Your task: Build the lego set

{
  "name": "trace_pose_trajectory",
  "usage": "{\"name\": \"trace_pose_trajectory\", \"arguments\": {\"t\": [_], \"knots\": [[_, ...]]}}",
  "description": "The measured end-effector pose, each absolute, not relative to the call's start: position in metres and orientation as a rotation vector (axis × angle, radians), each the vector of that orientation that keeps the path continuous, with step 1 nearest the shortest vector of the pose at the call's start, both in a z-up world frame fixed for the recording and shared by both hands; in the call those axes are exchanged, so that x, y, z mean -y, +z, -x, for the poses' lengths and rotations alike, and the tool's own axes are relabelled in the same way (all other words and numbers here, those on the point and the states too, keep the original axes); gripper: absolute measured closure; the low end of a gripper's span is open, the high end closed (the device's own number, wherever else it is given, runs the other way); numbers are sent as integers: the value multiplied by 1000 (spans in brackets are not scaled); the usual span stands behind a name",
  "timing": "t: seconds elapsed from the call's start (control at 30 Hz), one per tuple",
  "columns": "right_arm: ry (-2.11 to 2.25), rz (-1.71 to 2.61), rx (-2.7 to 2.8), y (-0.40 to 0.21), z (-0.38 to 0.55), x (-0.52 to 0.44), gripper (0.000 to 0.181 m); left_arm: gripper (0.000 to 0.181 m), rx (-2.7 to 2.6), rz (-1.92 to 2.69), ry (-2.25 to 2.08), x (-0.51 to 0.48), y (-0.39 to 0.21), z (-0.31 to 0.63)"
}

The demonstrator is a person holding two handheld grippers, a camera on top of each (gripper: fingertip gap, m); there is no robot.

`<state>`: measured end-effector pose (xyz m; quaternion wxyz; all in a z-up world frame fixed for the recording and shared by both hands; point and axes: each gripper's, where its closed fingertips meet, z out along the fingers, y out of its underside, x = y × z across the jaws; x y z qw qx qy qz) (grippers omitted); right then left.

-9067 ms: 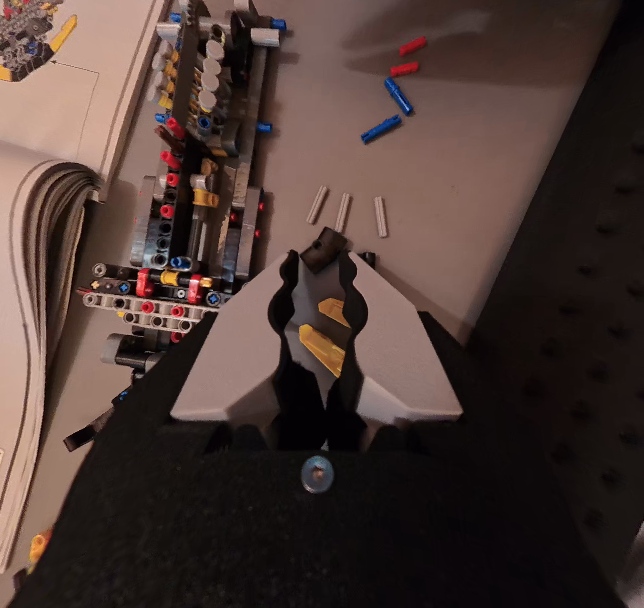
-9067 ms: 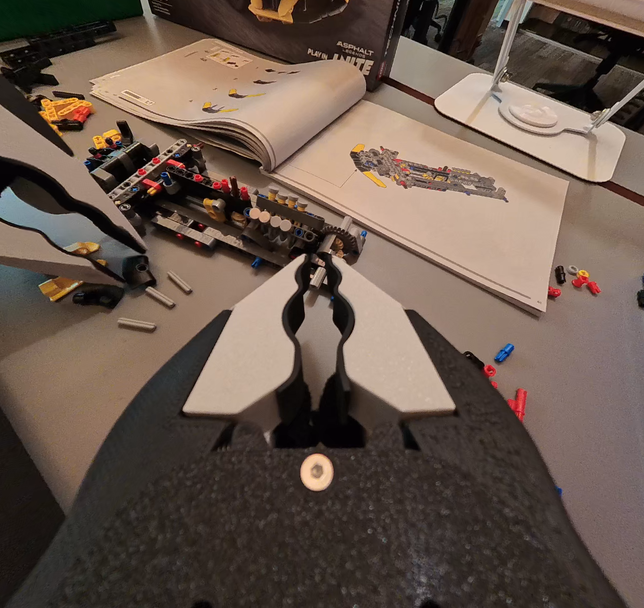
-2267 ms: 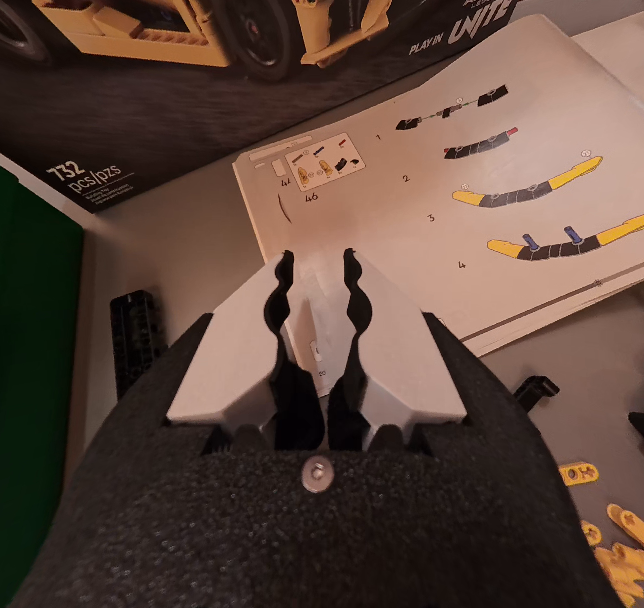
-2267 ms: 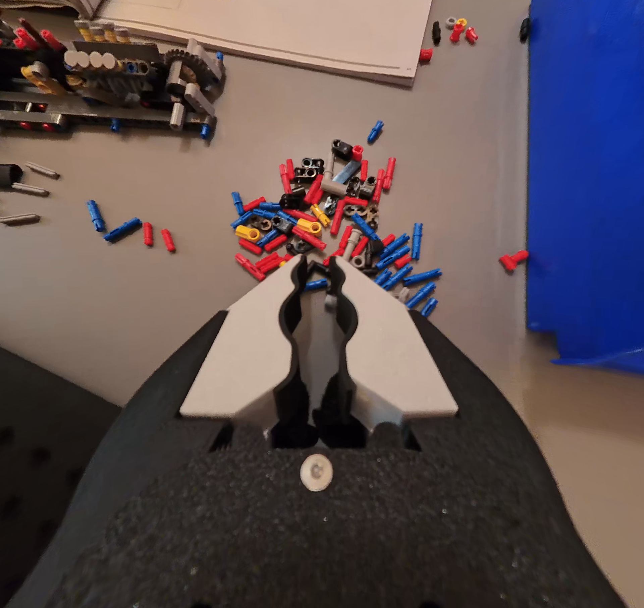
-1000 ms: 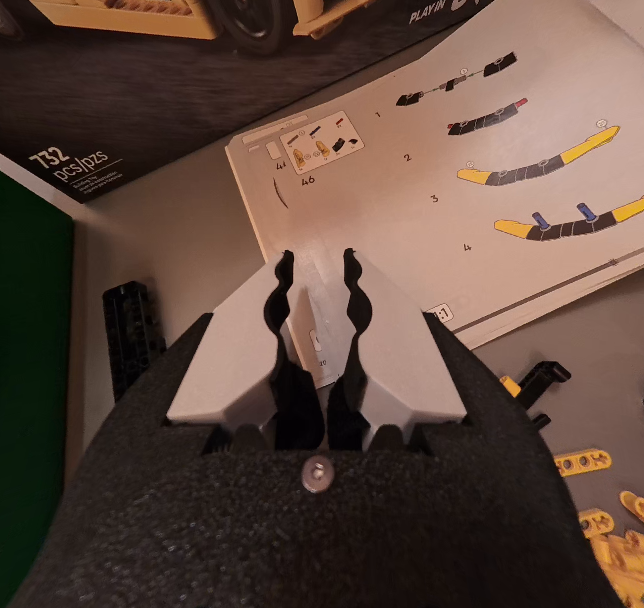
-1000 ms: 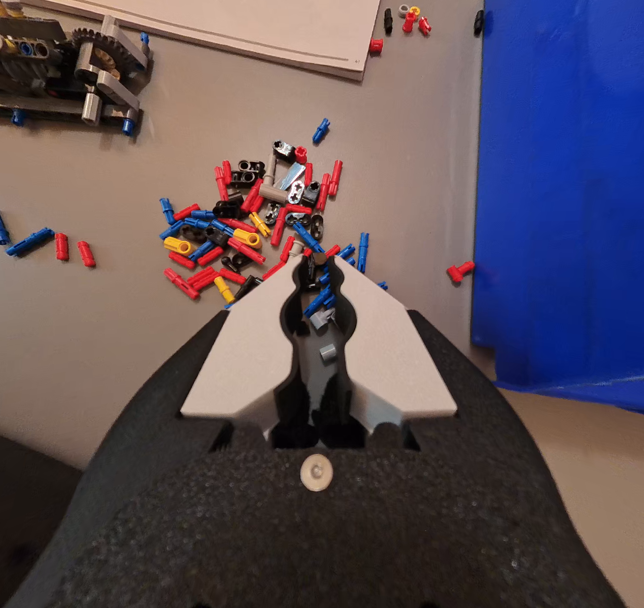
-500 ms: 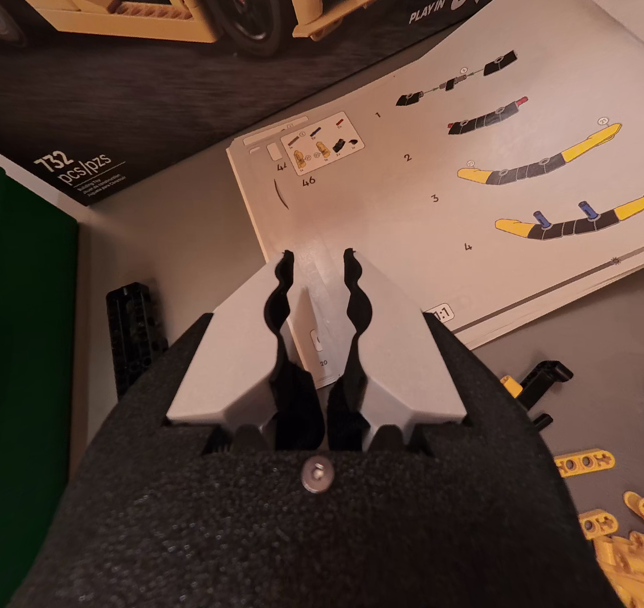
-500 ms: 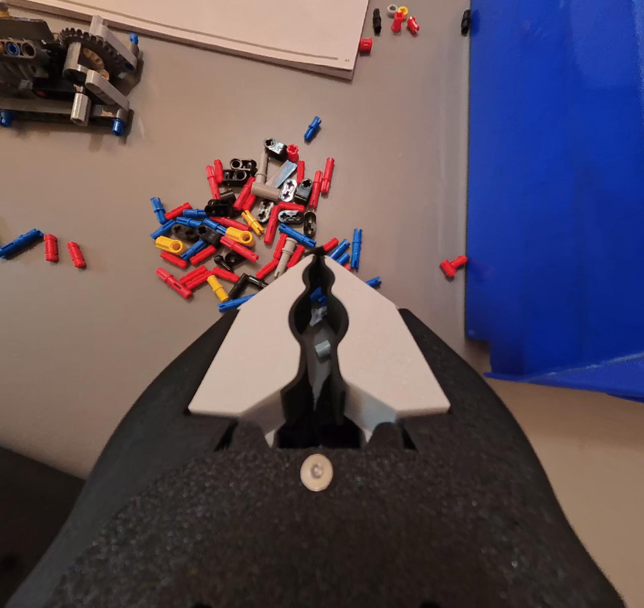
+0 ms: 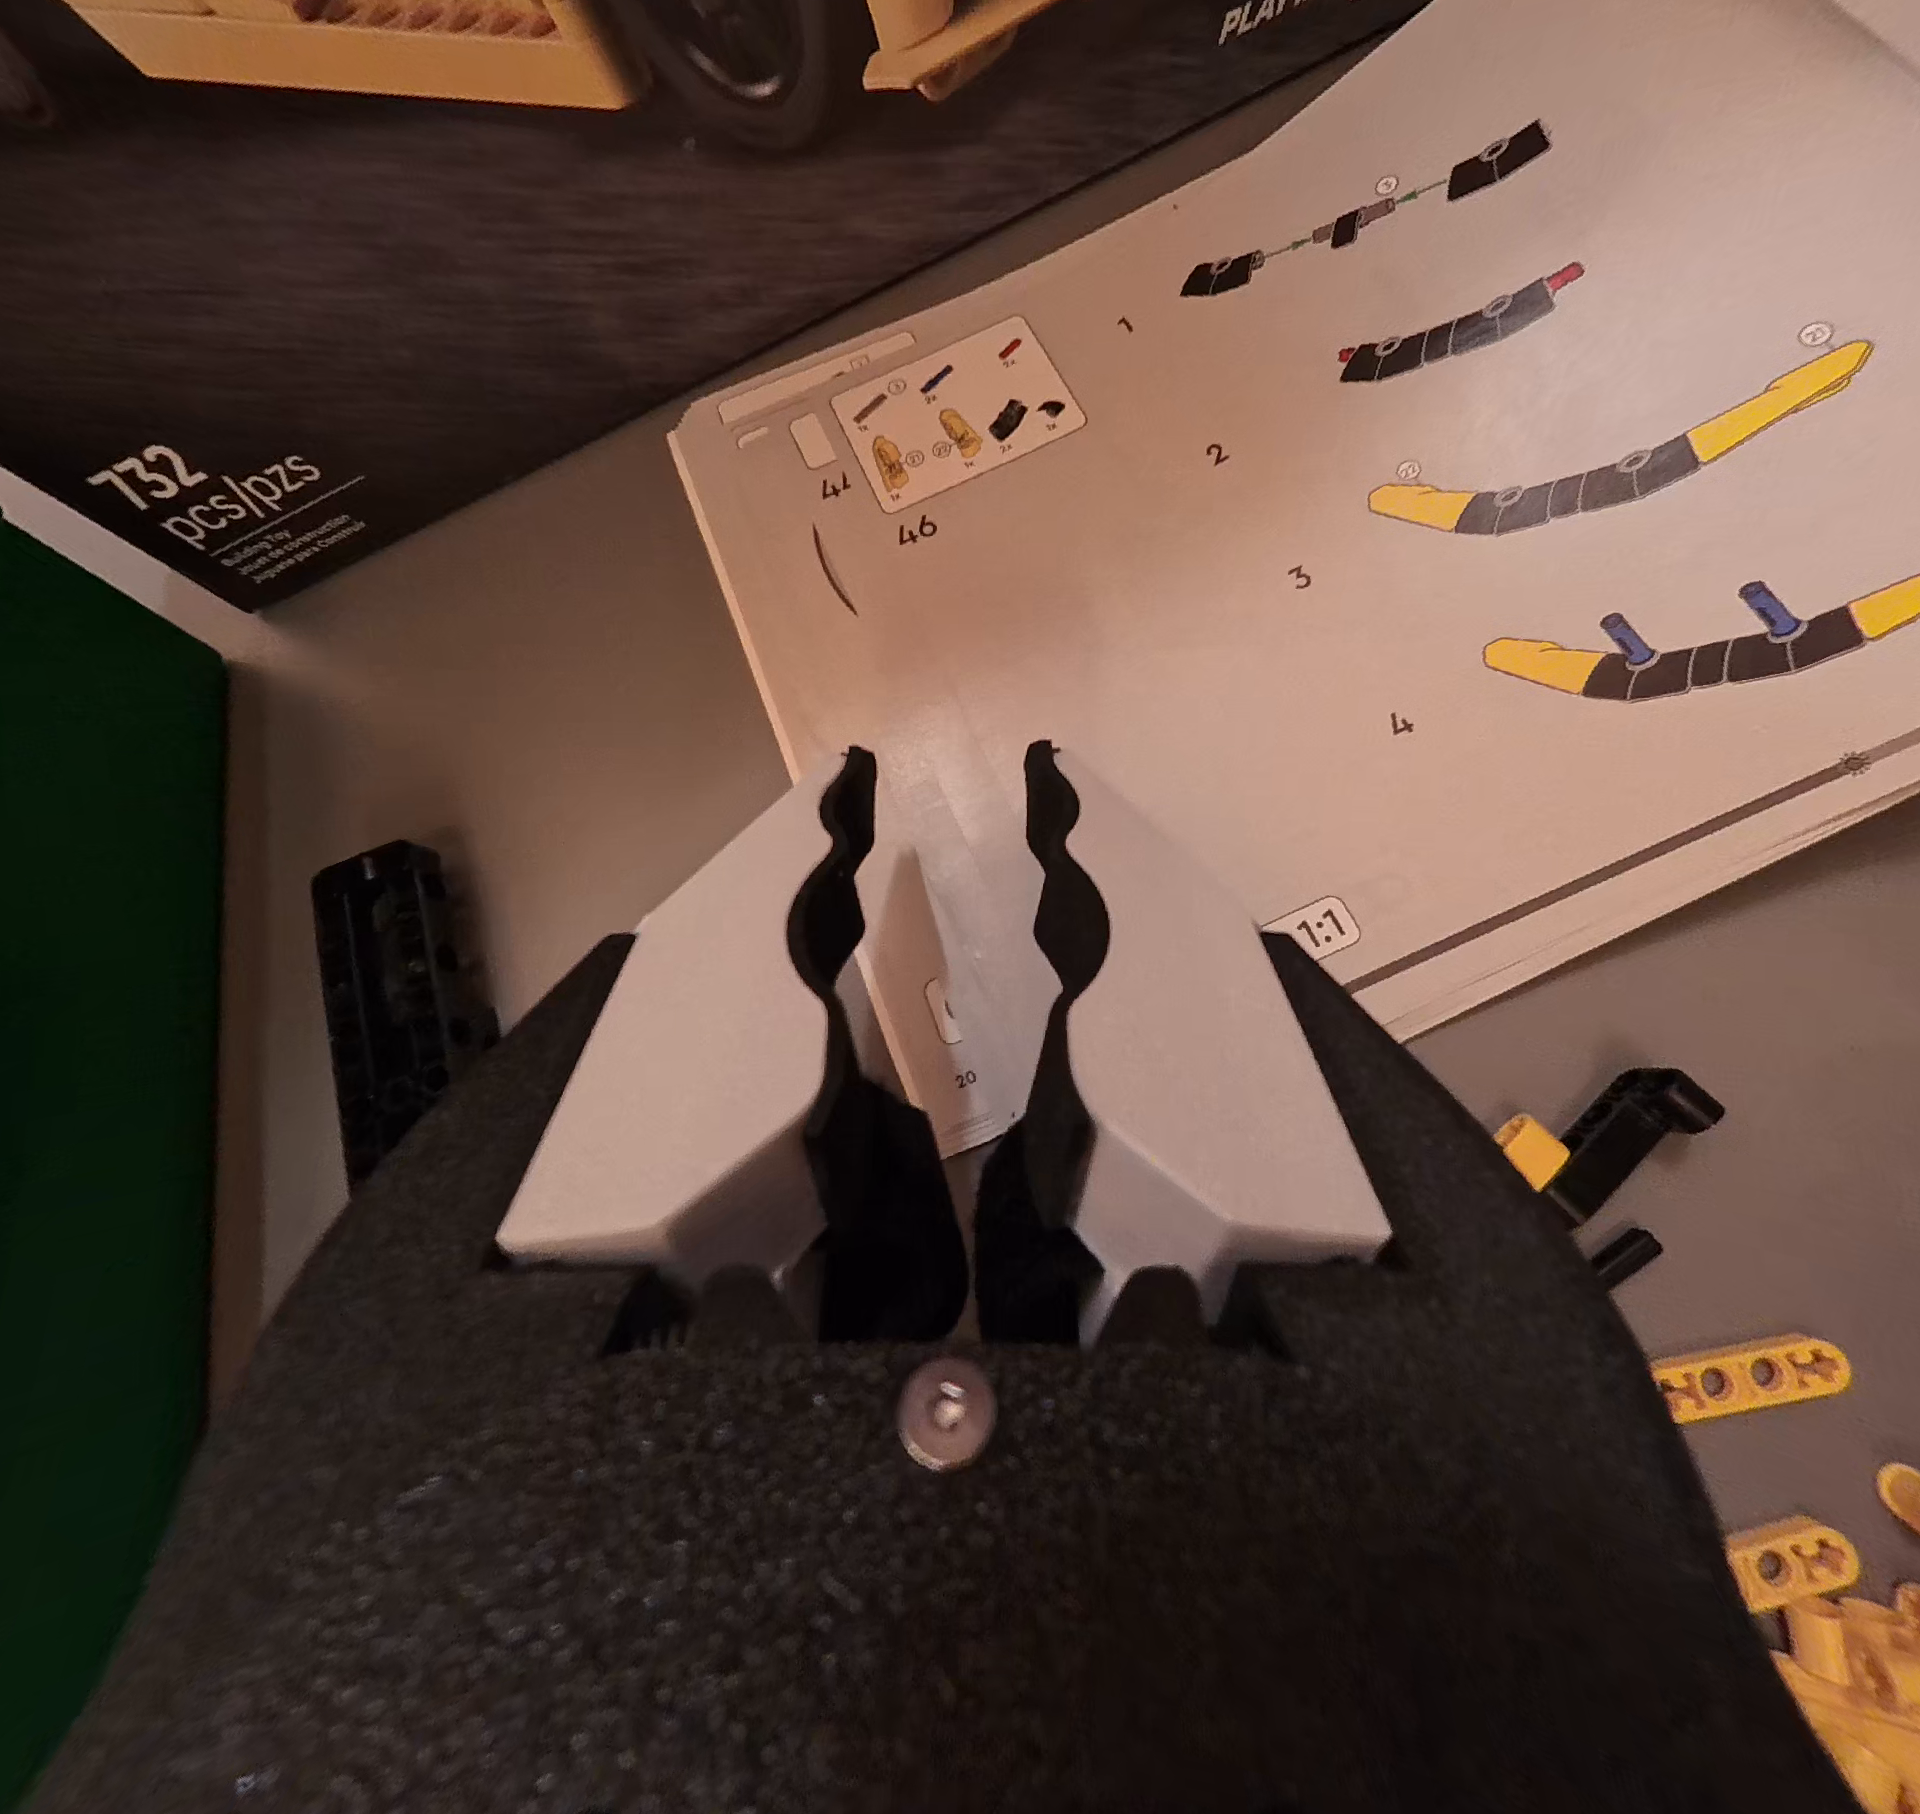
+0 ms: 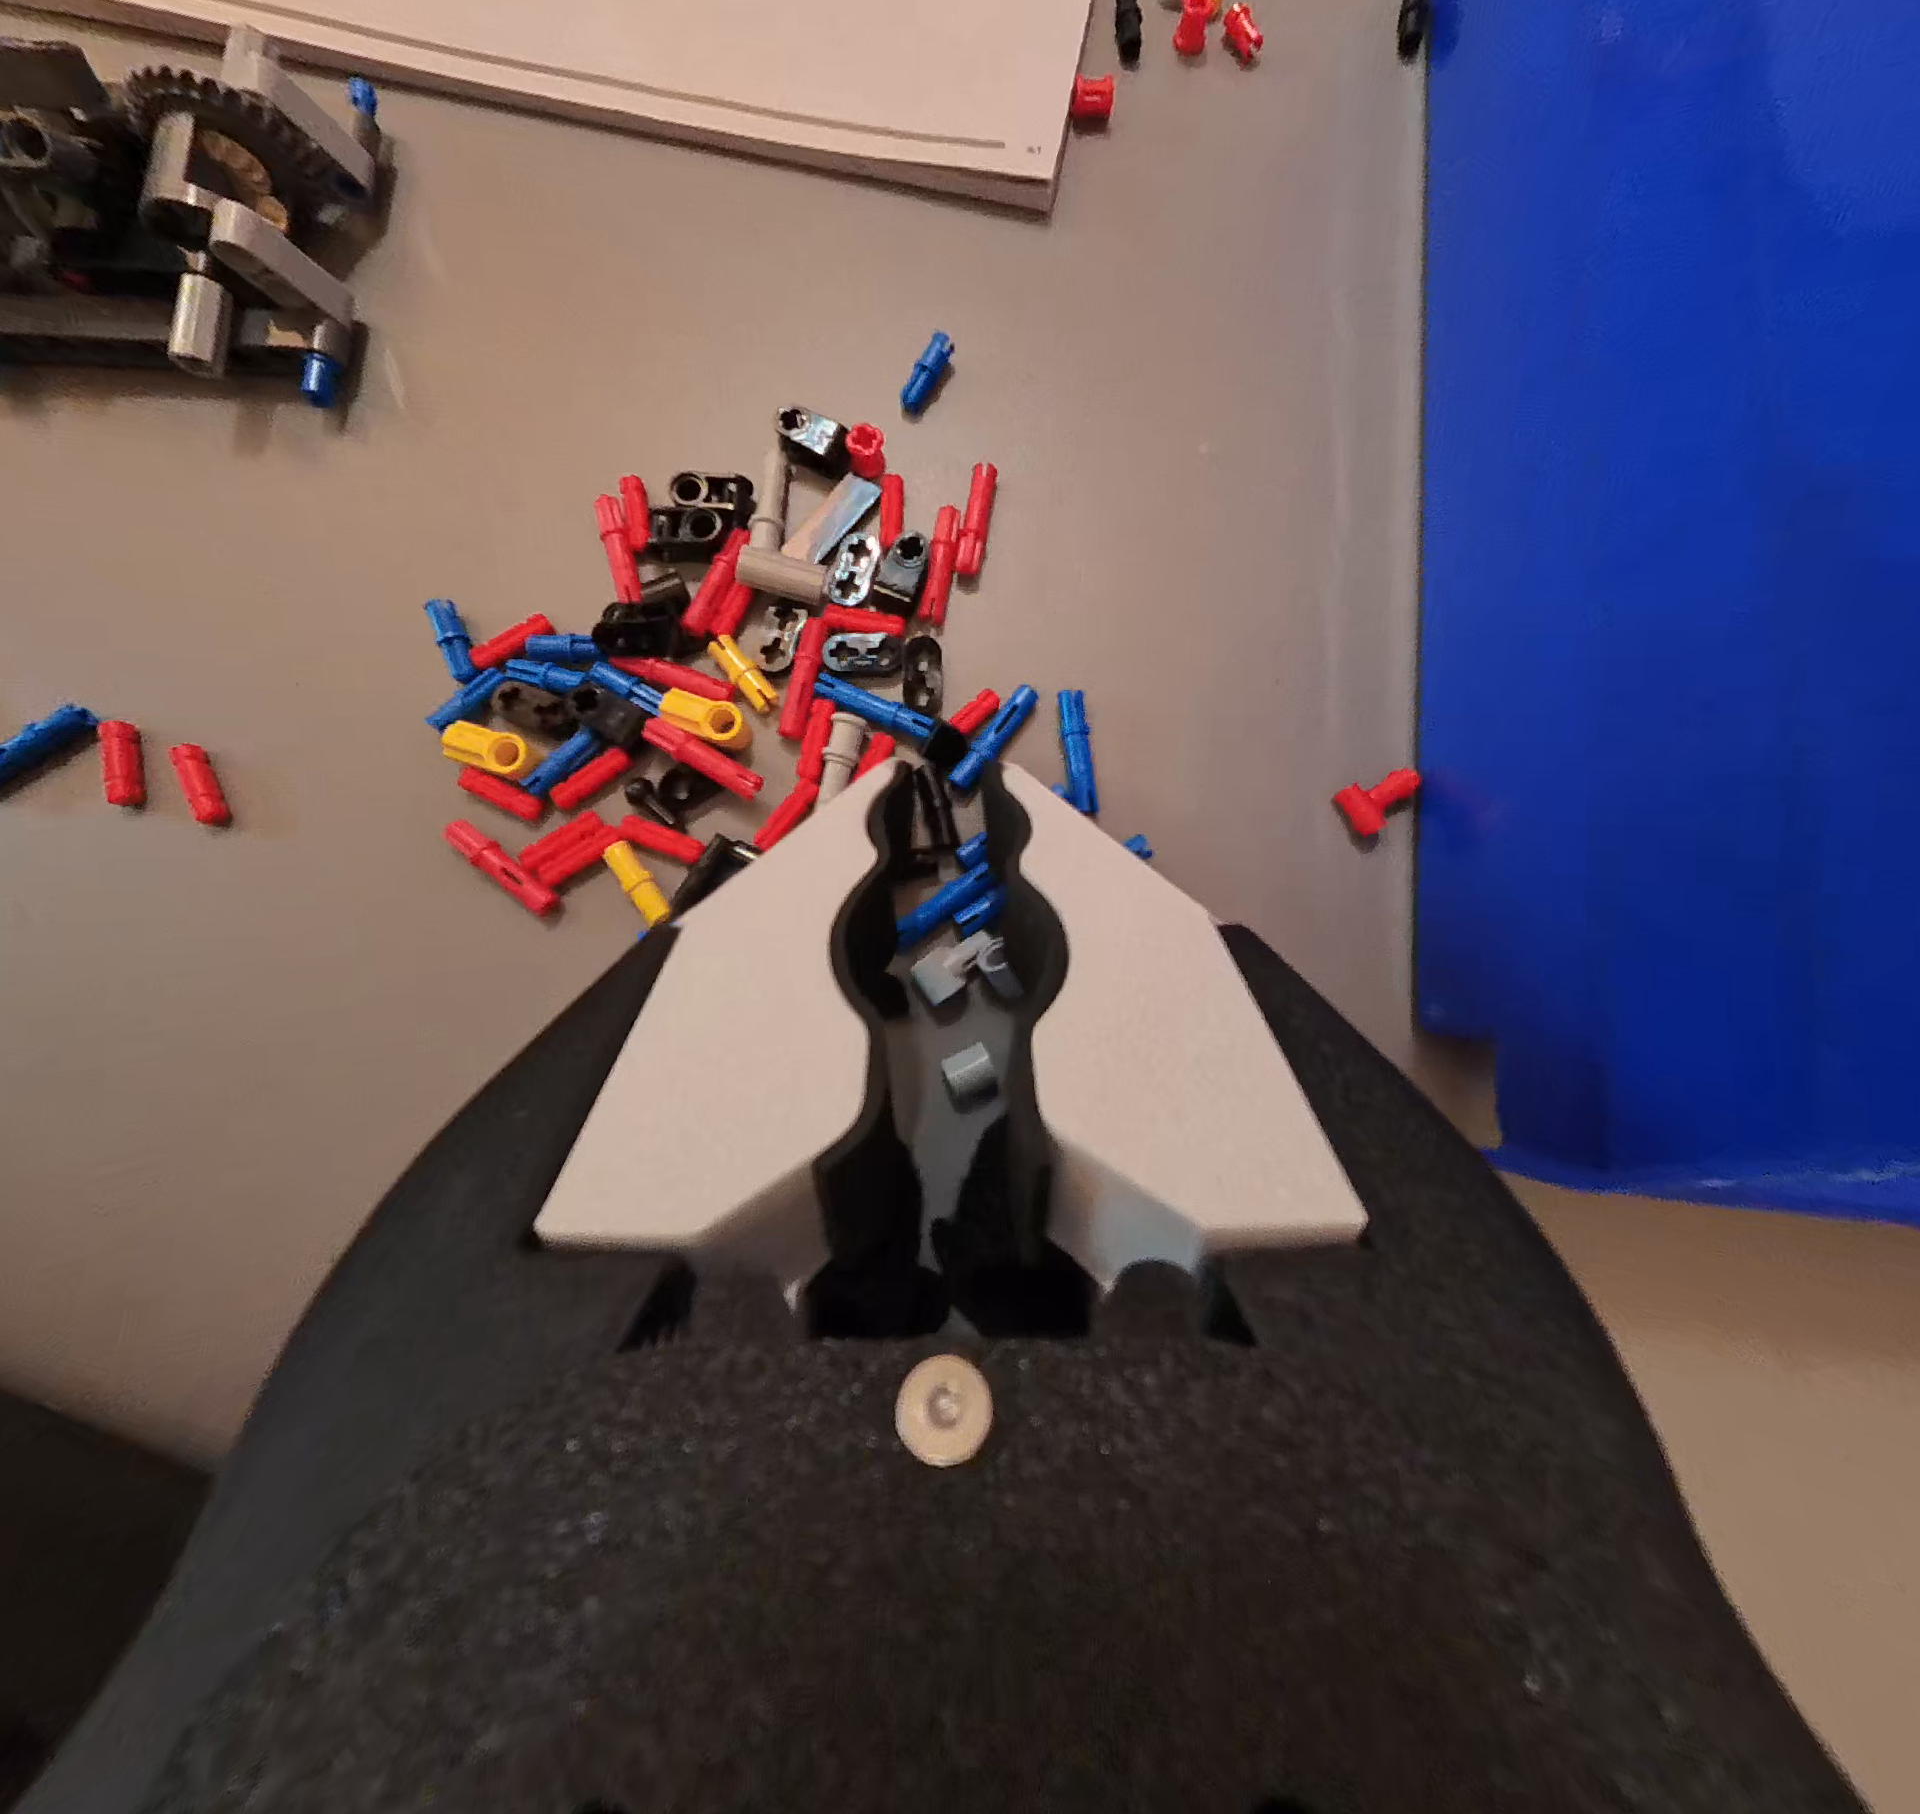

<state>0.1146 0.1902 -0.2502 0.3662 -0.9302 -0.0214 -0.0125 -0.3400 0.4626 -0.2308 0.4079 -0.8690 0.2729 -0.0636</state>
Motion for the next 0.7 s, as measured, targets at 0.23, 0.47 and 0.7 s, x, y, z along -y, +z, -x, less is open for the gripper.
{"name": "trace_pose_trajectory", "arguments": {"t": [0.23, 0.47, 0.7], "knots": [[-33, 2387, 46, -249, -116, -191, 174, 153, -699, 2191, -154, -462, -232, 339], [-89, 2395, 8, -250, -126, -189, 173, 153, -698, 2189, -149, -463, -232, 340], [-59, 2369, 9, -245, -122, -192, 171, 153, -701, 2191, -147, -463, -233, 340]]}}
